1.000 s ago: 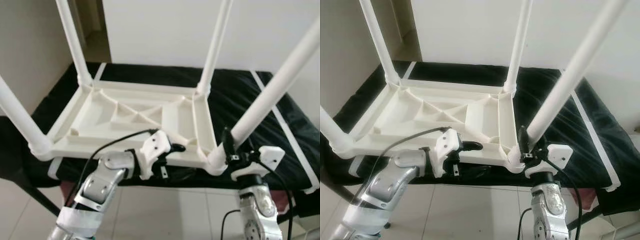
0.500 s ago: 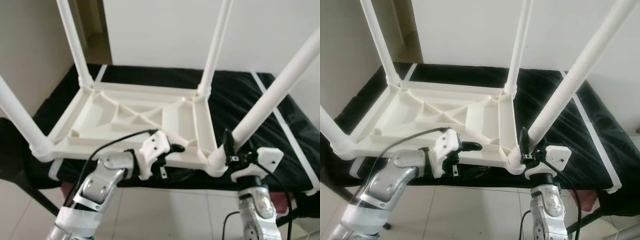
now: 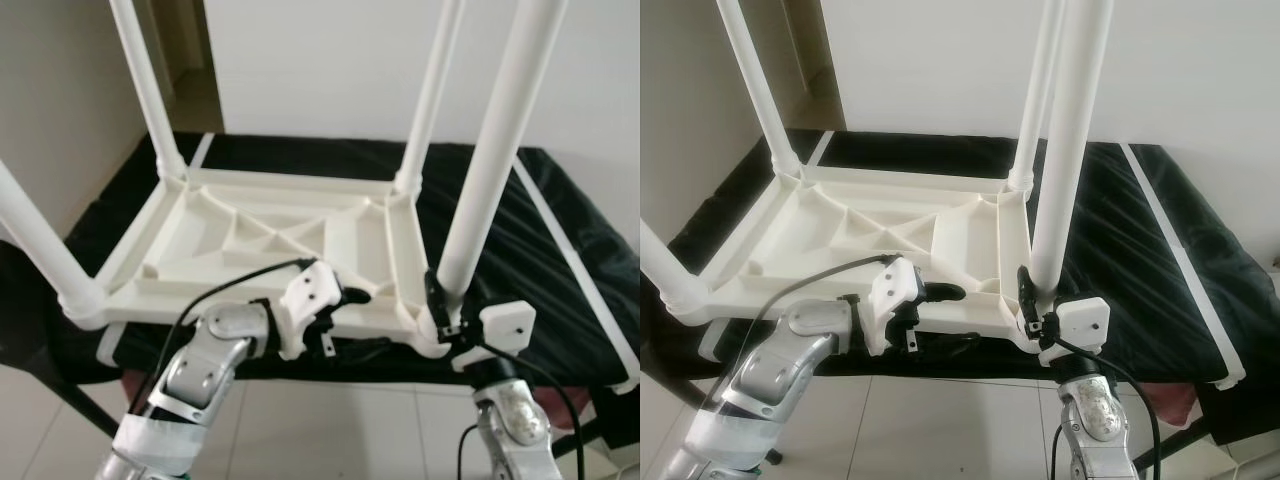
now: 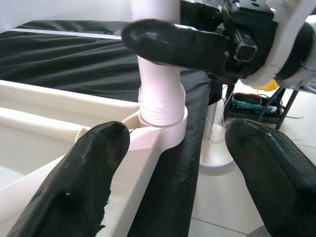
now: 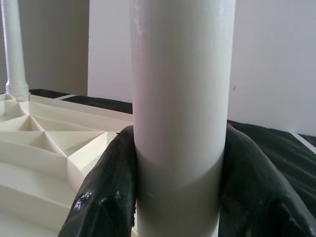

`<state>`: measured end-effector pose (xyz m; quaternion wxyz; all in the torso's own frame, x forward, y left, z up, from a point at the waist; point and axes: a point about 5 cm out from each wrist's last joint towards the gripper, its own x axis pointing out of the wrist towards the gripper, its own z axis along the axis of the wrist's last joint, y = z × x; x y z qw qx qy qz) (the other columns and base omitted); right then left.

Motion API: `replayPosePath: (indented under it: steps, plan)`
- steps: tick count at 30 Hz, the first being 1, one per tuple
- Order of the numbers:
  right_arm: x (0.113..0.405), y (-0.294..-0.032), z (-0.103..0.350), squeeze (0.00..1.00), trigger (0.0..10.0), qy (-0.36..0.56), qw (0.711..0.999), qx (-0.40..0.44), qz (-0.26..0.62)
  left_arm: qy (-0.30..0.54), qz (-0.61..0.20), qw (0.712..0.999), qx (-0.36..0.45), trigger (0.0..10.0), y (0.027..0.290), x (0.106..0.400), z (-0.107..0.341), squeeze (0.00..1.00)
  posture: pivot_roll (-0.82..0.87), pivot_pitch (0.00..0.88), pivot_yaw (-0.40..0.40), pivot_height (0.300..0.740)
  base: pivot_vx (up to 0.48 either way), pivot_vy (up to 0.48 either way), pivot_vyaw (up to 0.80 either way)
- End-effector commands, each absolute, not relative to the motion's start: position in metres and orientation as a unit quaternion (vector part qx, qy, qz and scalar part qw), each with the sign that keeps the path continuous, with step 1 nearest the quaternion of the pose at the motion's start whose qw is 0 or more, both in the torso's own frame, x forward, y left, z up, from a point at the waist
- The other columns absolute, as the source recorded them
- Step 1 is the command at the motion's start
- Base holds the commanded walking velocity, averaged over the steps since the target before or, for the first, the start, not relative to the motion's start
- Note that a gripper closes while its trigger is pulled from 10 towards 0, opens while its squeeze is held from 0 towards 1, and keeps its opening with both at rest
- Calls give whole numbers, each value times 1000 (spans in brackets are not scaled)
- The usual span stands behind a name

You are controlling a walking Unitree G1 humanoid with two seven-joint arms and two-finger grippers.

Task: Building children table

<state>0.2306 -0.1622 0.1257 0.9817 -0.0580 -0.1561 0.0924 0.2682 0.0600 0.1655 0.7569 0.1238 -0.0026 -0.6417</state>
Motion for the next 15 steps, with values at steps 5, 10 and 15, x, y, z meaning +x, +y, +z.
replayPosePath:
  steps: [5, 10, 15]
  plan:
    - [211, -161, 77, 0, 10000, -46, 993, -35, 106, -7, -624, 770, 131, 10000, 61, 270, 168, 0, -3, 33, 11, 740, 0, 0, 0]
    - [206, -157, 79, 0, 10000, -65, 991, -37, 114, -8, -624, 770, 131, 10000, 62, 270, 169, 0, -5, 35, 13, 740, 0, 0, 0]
    - [202, -165, 72, 0, 10000, -47, 996, 32, 68, -8, -625, 769, 133, 10000, 63, 271, 170, 0, -2, 45, 17, 740, 0, 0, 0]
